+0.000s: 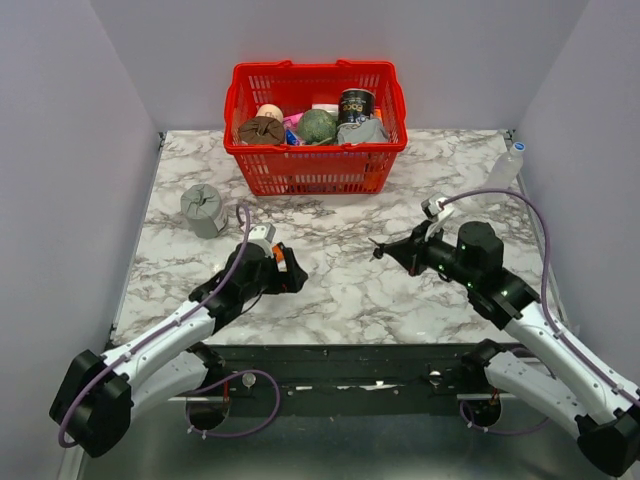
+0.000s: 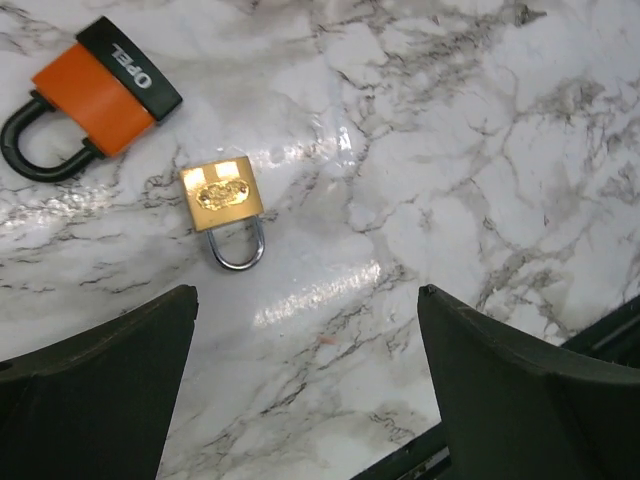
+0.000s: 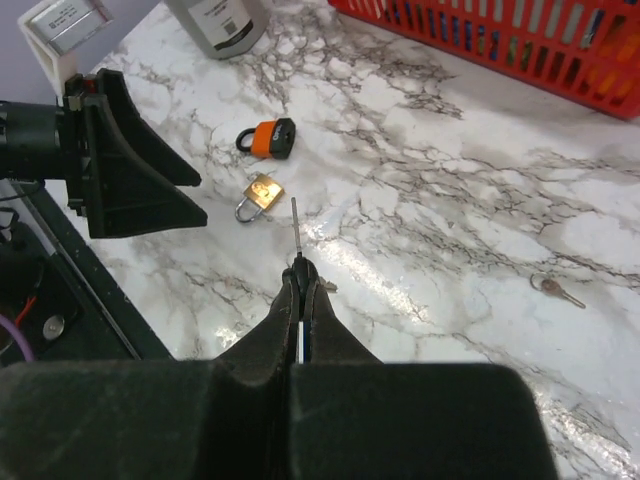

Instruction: Unlock with the key

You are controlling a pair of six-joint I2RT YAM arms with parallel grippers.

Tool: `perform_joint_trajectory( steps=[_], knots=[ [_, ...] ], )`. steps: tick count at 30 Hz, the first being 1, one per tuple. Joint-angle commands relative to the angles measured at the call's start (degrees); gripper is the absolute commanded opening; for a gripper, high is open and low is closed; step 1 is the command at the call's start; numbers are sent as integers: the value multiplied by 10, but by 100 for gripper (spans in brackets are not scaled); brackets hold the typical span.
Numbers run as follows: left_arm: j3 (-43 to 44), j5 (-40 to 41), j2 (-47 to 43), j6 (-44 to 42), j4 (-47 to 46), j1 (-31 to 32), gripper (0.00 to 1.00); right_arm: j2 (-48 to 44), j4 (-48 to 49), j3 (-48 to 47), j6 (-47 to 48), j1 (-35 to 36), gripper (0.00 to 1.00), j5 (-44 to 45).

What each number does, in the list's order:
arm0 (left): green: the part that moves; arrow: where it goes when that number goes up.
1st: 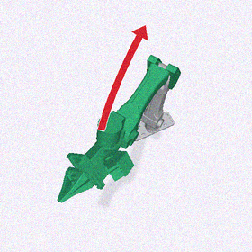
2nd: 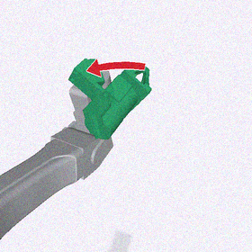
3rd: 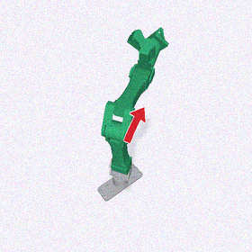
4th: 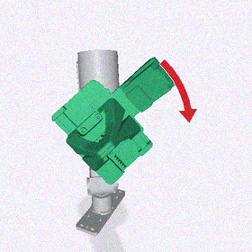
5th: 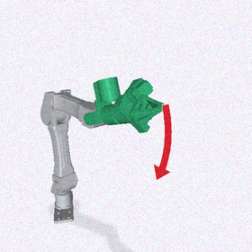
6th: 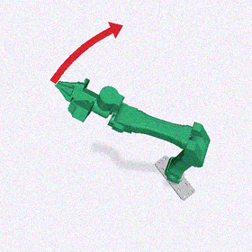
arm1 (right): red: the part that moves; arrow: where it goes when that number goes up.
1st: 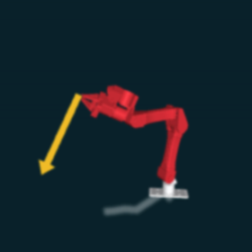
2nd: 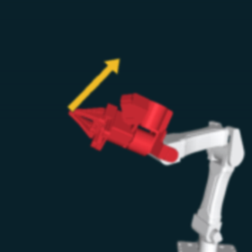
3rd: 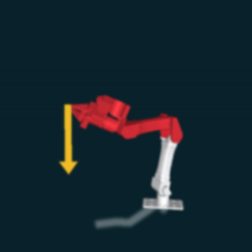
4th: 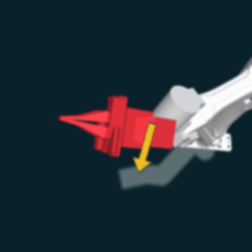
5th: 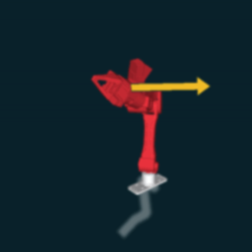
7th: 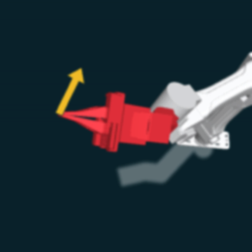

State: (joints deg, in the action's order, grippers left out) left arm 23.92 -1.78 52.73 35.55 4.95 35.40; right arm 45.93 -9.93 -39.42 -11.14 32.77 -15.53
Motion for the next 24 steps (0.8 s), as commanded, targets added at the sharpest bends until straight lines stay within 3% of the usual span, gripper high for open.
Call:
perform_joint_trajectory(
  steps=[1,10,24],
  knots=[
    [6,108,24,67,-64,3,99,-36,12,22,-10,-2,1,52],
    [-29,160,69,128,-125,3,99,-76,4,41,-12,-2,1,57],
    [-6,165,229,108,-220,-12,99,-94,-1,51,-12,-2,1,49]
  ],
)
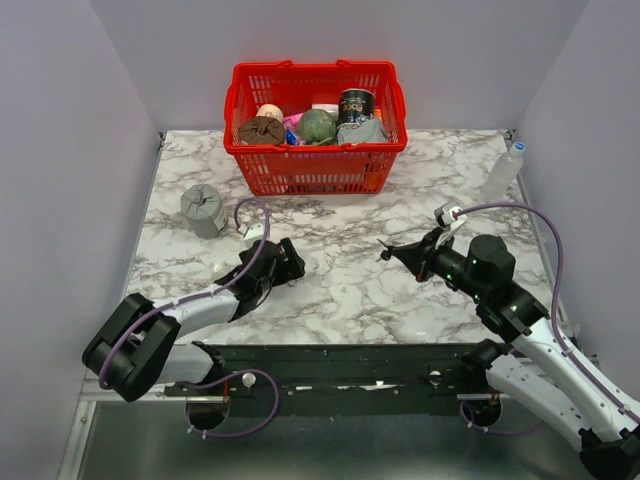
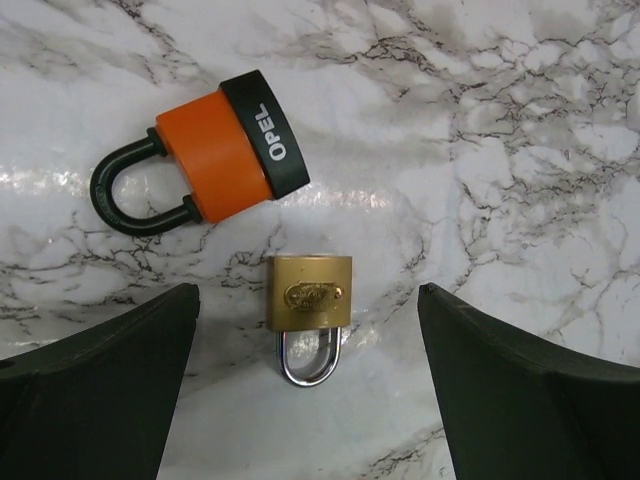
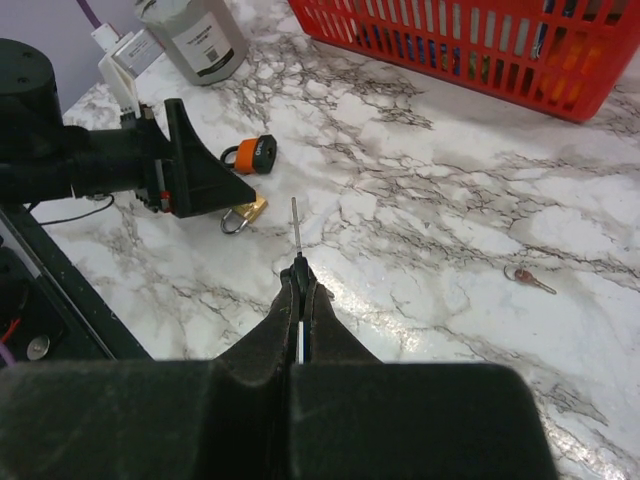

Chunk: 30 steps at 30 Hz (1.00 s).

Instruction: Unlock with the key

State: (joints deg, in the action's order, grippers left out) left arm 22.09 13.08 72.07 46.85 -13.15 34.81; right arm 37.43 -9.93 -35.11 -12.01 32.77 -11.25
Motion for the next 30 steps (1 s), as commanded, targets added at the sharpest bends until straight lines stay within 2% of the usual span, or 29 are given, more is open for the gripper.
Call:
perform_joint_trajectory(
  steps=[1,10,15,30],
  knots=[
    [21,19,45,-10,-36,-10,99,-8,-1,7,-3,-2,1,6],
    [71,32,100,-55,-21,-54,99,-8,-2,9,-1,-1,1,6],
    [98,10,121,-80,-25,-81,99,-5,-2,9,-1,-2,1,4],
    [178,-58,216,-125,-38,-89,99,4,-1,11,0,-2,1,5]
  ],
)
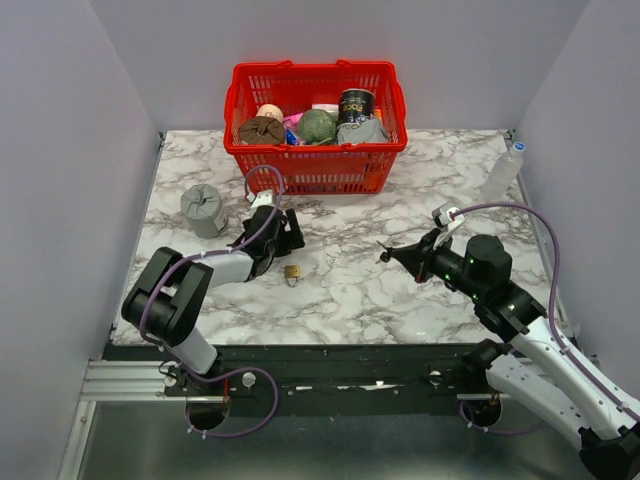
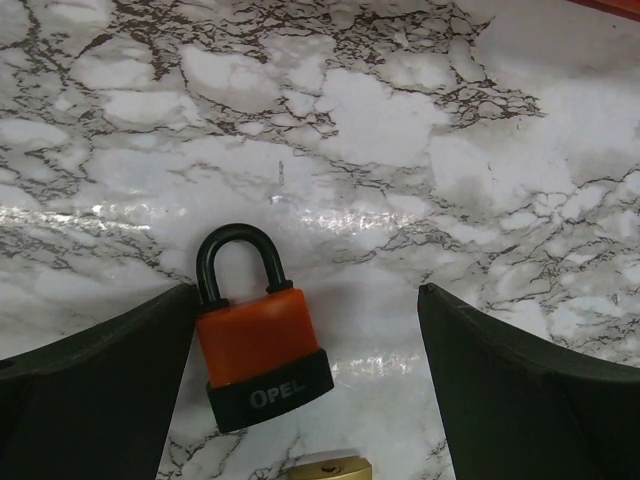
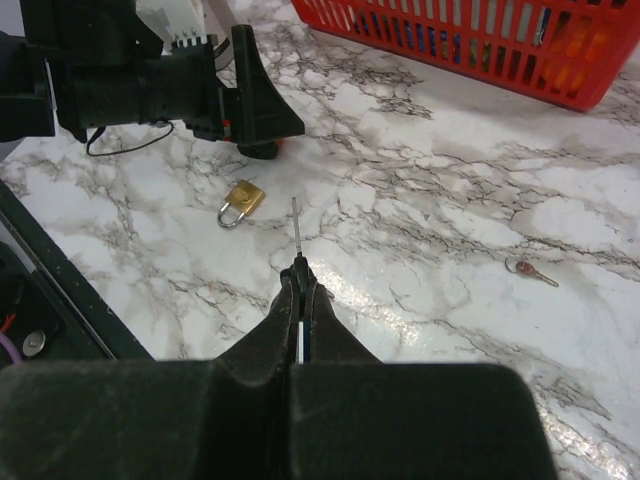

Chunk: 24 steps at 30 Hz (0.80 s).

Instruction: Unlock with the key

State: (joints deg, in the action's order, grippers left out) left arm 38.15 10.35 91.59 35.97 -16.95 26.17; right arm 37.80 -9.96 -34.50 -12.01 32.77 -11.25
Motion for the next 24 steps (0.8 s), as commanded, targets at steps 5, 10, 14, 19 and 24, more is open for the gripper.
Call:
perform_joint_trajectory(
  steps=[5,10,14,19,24],
  knots=[
    [10,-24,7,-21,9,-2,99,2,-2,5,1,-2,1,8],
    [5,-2,-25,-38,32,-2,99,6,-1,5,8,-2,1,10],
    [-1,26,-67,-54,65,-2,99,17,-2,5,14,-2,1,8],
    [-18,41,-101,-49,97,3,99,29,-3,1,16,-2,1,2],
    [-35,35,-108,-34,94,10,97,30,-5,-1,16,-2,1,0]
  ],
)
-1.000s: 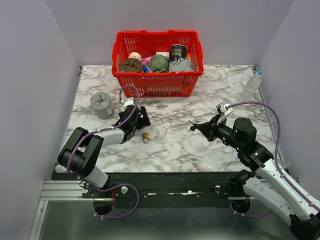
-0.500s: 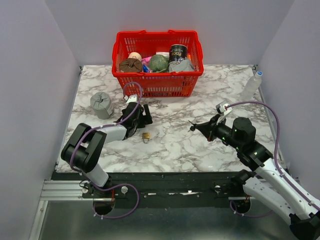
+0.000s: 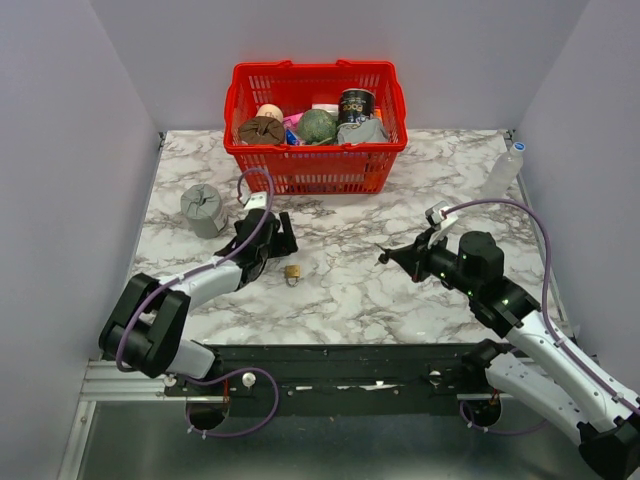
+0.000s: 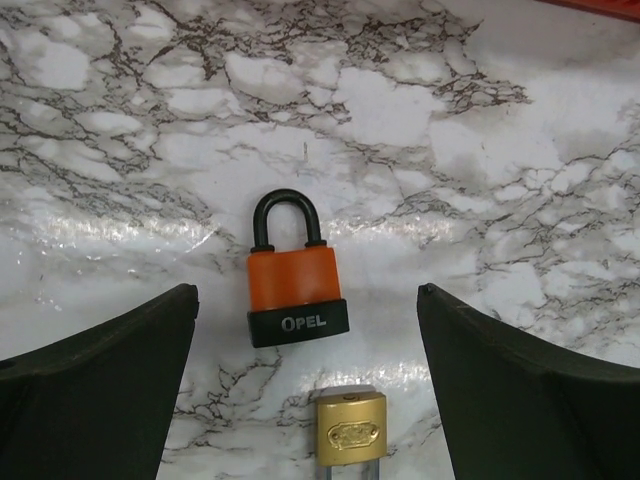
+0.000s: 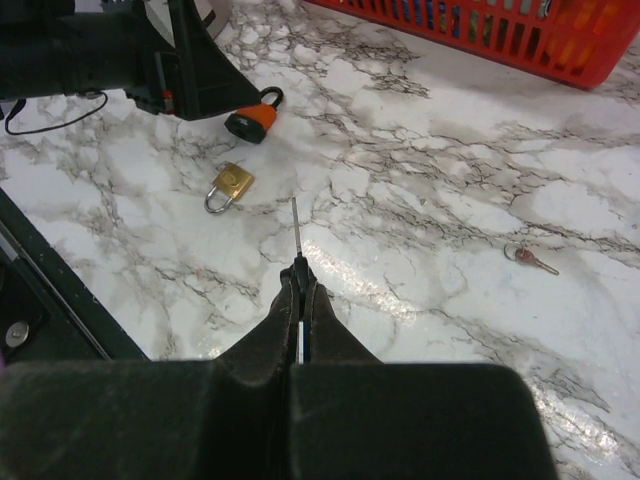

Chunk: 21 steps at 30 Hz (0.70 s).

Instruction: Unlock with the key

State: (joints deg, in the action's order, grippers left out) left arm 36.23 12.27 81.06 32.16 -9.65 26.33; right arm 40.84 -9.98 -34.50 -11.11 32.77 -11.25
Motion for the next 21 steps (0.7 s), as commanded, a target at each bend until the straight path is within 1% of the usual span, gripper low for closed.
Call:
perform_joint_trajectory(
  steps=[1,4,8,11,15,21],
  knots=[
    [-13,14,2,4,23,11,94,-1,-6,-2,7,-2,1,-2],
    [10,14,24,-6,38,26,88,-4,-9,-3,7,-2,1,-1],
    [54,49,53,-31,95,50,86,-12,-12,-2,5,-2,1,-2],
    [83,73,78,-32,134,52,86,-15,-12,-2,5,-2,1,-3],
    [103,93,102,-32,158,52,84,-16,-11,0,5,-2,1,-5],
    [131,98,133,-44,190,55,75,-13,-7,1,7,-2,1,-5]
  ],
)
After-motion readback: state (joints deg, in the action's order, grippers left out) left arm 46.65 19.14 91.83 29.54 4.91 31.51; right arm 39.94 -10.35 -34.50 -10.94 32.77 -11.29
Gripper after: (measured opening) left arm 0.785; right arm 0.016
